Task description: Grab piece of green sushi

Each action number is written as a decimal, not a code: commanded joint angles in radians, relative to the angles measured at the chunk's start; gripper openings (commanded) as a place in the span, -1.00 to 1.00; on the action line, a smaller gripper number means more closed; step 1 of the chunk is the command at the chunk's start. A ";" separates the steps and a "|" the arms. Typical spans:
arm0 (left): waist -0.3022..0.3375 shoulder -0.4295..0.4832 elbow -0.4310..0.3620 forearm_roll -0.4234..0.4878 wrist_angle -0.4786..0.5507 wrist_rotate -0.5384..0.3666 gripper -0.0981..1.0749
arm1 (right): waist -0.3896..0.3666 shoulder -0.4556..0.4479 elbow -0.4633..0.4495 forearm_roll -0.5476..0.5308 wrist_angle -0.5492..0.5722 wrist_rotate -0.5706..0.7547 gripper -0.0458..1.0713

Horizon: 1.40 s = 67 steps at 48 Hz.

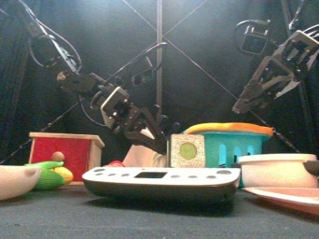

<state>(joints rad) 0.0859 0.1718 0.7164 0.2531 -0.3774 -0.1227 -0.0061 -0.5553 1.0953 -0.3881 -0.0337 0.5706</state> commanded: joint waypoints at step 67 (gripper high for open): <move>0.002 -0.072 -0.028 0.021 0.025 0.002 0.36 | -0.003 -0.003 0.003 0.003 -0.006 0.002 0.59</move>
<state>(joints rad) 0.0874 0.1273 0.6980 0.2730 -0.3497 -0.1227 -0.0077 -0.5522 1.1091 -0.3866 -0.0322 0.5706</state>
